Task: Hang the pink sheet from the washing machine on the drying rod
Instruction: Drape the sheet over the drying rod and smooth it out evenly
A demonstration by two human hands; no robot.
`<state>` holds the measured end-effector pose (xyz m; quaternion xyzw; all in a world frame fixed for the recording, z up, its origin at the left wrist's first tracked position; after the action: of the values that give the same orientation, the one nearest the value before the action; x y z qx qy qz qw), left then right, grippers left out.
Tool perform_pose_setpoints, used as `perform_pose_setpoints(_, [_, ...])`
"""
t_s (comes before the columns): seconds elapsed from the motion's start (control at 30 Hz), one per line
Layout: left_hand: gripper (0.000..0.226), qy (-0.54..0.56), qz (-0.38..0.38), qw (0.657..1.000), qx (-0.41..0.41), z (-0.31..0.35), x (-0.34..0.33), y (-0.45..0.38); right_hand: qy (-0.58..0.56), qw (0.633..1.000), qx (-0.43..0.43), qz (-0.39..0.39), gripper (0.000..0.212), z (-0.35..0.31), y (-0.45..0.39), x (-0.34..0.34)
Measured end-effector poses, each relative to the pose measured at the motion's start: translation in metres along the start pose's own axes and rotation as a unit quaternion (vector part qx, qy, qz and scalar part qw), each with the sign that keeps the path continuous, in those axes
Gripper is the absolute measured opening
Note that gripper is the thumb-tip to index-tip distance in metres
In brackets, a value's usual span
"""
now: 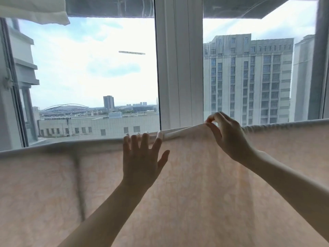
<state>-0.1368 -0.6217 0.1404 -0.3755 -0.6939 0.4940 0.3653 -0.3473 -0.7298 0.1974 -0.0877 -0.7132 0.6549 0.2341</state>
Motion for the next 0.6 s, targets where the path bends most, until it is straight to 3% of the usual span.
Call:
perform_pose_setpoints(0.4, [0.055,0.067,-0.008,0.998,-0.013,0.057,-0.005,-0.018,0.017,0.995,0.076,-0.059,0.020,0.004,0.026,-0.010])
perform_pose_setpoints(0.6, [0.053,0.068,0.016,0.997,-0.011,0.079,-0.012,-0.022,-0.032,0.996,0.025,-0.076,0.007,0.009,0.021,-0.002])
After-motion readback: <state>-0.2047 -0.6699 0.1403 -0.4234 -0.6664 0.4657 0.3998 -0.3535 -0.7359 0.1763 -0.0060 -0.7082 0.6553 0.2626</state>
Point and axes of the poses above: each hand's wrist, its own y-axis away from the middle knuckle, its own x-axis out of the back of the hand, z = x × y, the point moved 5 cm from there along -y, towards the middle knuckle, and after that the axes turned 11 degrees about z, right-handed, at the moved point
